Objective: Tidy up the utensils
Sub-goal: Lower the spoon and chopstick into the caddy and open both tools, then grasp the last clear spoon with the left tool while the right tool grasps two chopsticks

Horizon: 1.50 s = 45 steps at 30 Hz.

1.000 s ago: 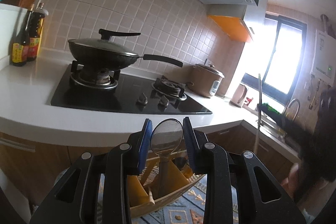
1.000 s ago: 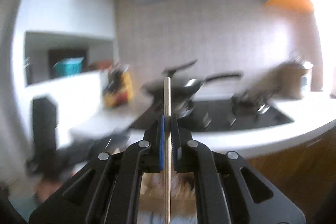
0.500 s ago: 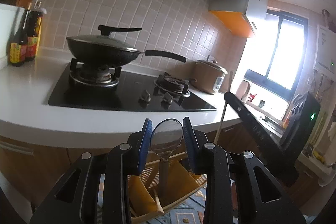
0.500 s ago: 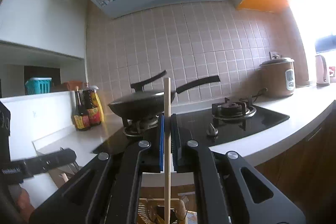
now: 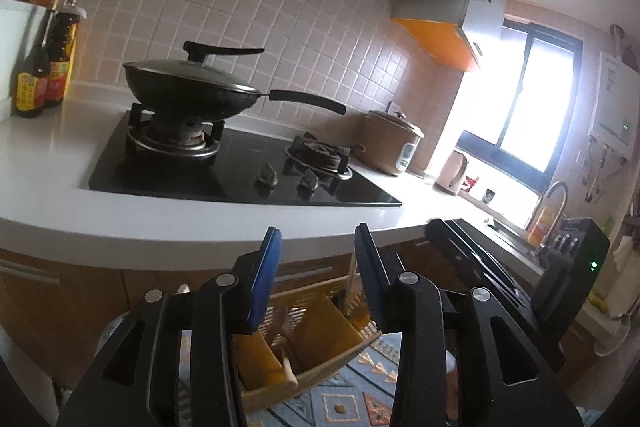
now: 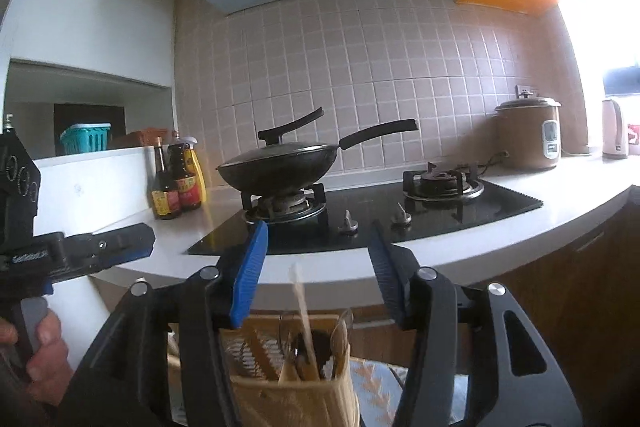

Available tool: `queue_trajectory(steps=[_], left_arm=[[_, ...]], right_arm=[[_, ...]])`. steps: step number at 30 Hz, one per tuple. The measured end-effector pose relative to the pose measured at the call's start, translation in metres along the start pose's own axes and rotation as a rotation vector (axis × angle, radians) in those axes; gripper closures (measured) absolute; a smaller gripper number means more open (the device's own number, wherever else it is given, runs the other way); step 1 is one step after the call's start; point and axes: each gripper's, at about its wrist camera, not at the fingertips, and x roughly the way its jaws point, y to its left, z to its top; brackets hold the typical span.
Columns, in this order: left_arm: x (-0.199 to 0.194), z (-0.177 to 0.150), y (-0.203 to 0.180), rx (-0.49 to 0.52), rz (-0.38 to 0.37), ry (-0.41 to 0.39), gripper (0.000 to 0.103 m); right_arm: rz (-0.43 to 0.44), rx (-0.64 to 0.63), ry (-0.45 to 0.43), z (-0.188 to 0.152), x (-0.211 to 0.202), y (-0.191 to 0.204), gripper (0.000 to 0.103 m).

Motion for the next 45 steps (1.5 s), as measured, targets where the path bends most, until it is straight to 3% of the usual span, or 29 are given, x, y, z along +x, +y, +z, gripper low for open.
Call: queue_trajectory(steps=[6, 12, 16, 20, 24, 27, 34, 36, 39, 45], left_arm=[[-0.042, 0.005, -0.013, -0.013, 0.011, -0.017, 0.067], [-0.085, 0.002, -0.025, -0.074, 0.029, 0.04, 0.067], [-0.087, -0.023, -0.024, -0.141, 0.03, 0.186, 0.058], [-0.067, -0.084, -0.013, -0.236, 0.058, 0.382, 0.058], [-0.049, -0.143, -0.001, -0.316, 0.095, 0.514, 0.058], [-0.043, -0.174, 0.004, -0.341, 0.132, 0.55, 0.058], [-0.03, -0.208, -0.006, -0.352, 0.165, 0.575, 0.058], [-0.025, -0.216, -0.013, -0.337, 0.176, 0.585, 0.058], [-0.02, -0.229, -0.026, -0.294, 0.2, 0.593, 0.058], [-0.018, -0.236, -0.05, -0.185, 0.265, 0.599, 0.055]], right_arm=[[0.002, -0.005, 0.109, 0.012, -0.052, 0.003, 0.054], [0.03, 0.037, 0.362, 0.012, -0.077, 0.007, 0.054], [0.057, 0.049, 0.642, -0.023, -0.072, 0.014, 0.054], [0.113, 0.078, 0.917, -0.087, -0.065, 0.021, 0.055], [0.116, 0.045, 1.025, -0.139, -0.075, 0.03, 0.067], [0.124, 0.054, 1.04, -0.164, -0.085, 0.033, 0.072], [0.092, -0.044, 0.996, -0.192, -0.092, 0.051, 0.079], [0.085, -0.087, 0.972, -0.194, -0.095, 0.055, 0.08], [0.038, -0.186, 0.935, -0.198, -0.1, 0.062, 0.092], [-0.003, -0.138, 0.915, -0.198, -0.125, 0.038, 0.092]])
